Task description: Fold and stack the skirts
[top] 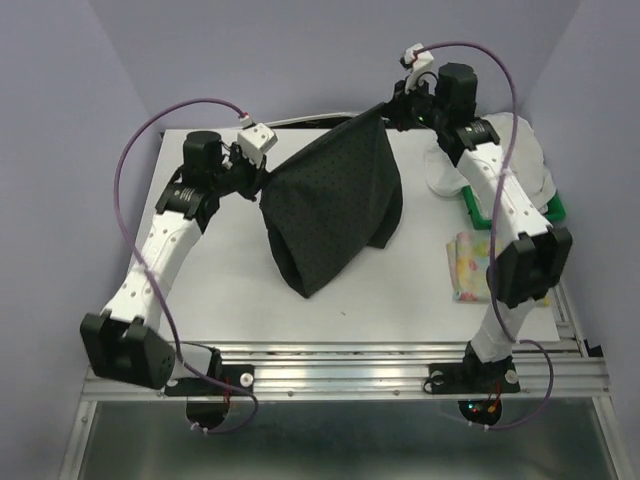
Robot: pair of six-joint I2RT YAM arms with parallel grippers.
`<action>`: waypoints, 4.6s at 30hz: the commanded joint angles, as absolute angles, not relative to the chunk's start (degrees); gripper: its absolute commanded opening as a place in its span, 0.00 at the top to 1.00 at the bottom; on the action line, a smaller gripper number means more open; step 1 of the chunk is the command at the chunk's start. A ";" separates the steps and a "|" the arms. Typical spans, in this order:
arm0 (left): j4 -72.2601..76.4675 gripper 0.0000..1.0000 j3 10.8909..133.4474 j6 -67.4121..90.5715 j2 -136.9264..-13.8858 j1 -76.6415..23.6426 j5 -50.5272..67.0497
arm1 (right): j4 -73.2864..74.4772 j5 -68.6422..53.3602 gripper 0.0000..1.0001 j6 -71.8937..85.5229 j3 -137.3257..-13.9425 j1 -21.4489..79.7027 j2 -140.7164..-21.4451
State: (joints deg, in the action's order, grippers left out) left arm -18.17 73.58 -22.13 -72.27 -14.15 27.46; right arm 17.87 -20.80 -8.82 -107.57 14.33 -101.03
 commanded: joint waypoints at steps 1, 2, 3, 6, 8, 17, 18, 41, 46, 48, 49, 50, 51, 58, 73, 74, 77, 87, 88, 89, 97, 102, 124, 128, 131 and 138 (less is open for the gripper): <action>-16.53 0.97 75.93 -15.22 -81.28 -7.49 26.54 | 14.86 -16.00 0.97 -8.34 -116.00 16.08 -113.77; -16.09 0.94 78.03 -13.81 -83.13 -6.43 25.06 | 15.20 -15.13 0.70 -11.66 -117.32 17.30 -115.91; -15.47 0.86 79.26 -11.19 -86.45 -5.37 24.18 | 15.29 -13.29 0.49 -12.91 -119.25 19.75 -117.49; -15.21 0.62 83.57 -7.92 -90.87 -0.54 21.62 | 17.39 -8.26 0.12 -13.63 -121.02 21.27 -119.97; -15.38 0.54 84.90 -7.91 -91.67 3.51 21.62 | 21.08 -8.09 0.07 -14.41 -120.07 21.27 -117.96; -26.97 0.35 79.55 -25.73 -85.70 3.17 35.06 | 36.19 -10.81 0.11 -11.71 -95.40 20.65 -102.49; -28.81 0.35 77.02 -29.84 -83.78 0.55 35.16 | 37.25 -12.38 0.13 -11.08 -93.80 20.65 -101.00; -18.55 0.34 54.58 -17.93 -81.91 -27.42 25.58 | 28.24 -19.07 0.41 5.79 -71.55 18.90 -105.38; -19.67 0.21 56.24 -15.74 -86.13 -27.60 22.94 | 23.38 -18.81 0.62 5.45 -70.49 18.90 -105.12; -20.21 0.21 56.43 -15.73 -85.26 -27.25 21.98 | 22.85 -17.49 0.80 4.40 -70.66 18.37 -104.59; -20.04 0.21 56.16 -15.65 -84.30 -26.99 22.06 | 22.59 -17.23 0.87 3.96 -70.75 18.37 -104.15; -19.95 0.21 55.99 -15.64 -83.16 -26.63 21.80 | 22.41 -17.14 0.99 3.43 -70.93 18.37 -103.28; -20.39 0.21 55.90 -15.99 -80.88 -26.63 21.62 | 22.41 -17.14 0.99 3.25 -71.19 18.37 -102.84; -30.31 0.26 58.27 -36.97 -74.45 -26.54 21.71 | 25.83 -18.37 0.99 -3.24 -75.05 18.37 -97.82; -7.05 0.24 46.85 -70.05 -80.23 -27.42 9.76 | 33.40 -10.20 0.99 -17.83 -84.19 18.37 -96.06; -5.29 0.26 46.93 -70.05 -81.29 -27.42 8.71 | 33.40 -9.15 0.99 -19.41 -84.90 18.37 -96.15; -1.15 0.43 46.58 -71.01 -85.07 -27.33 3.97 | 33.49 -6.07 0.99 -22.83 -87.17 17.59 -96.76; -5.26 1.00 40.09 -69.53 -76.14 -22.68 1.31 | 30.85 -1.84 0.99 -28.83 -102.03 6.77 -109.32; -8.49 1.00 39.90 -68.22 -74.90 -22.68 1.58 | 30.50 -1.76 0.99 -28.92 -104.48 6.77 -110.47; -9.92 1.00 39.82 -66.90 -73.58 -22.76 2.02 | 29.19 -2.02 0.99 -28.22 -105.63 6.77 -111.61; -18.19 0.36 45.70 -47.65 -73.21 -26.45 5.36 | 37.95 -3.25 0.21 -21.62 -130.76 8.00 -127.79; -20.04 0.30 49.13 -41.58 -73.75 -26.46 5.62 | 42.19 -6.67 0.09 -19.87 -122.74 8.53 -119.20; -19.95 0.30 58.01 -20.57 -85.25 -5.27 20.92 | 30.15 -38.15 0.32 20.65 -66.89 13.18 -97.73; -19.07 0.30 57.22 -15.74 -88.50 -5.01 21.35 | 26.29 -37.79 0.27 23.55 -62.06 13.71 -99.05; -18.81 0.31 57.48 -12.76 -91.49 -4.48 24.95 | 23.74 -40.51 0.26 25.92 -59.78 13.71 -99.93; -16.53 0.39 56.95 -6.25 -97.11 -2.90 29.62 | 19.35 -45.78 0.27 29.09 -57.05 15.64 -104.06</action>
State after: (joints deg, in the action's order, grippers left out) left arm -18.20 57.43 -11.46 -96.16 -4.05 25.80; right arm 24.71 -41.19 26.02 -58.81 14.41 -102.96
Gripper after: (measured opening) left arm 0.624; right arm 0.736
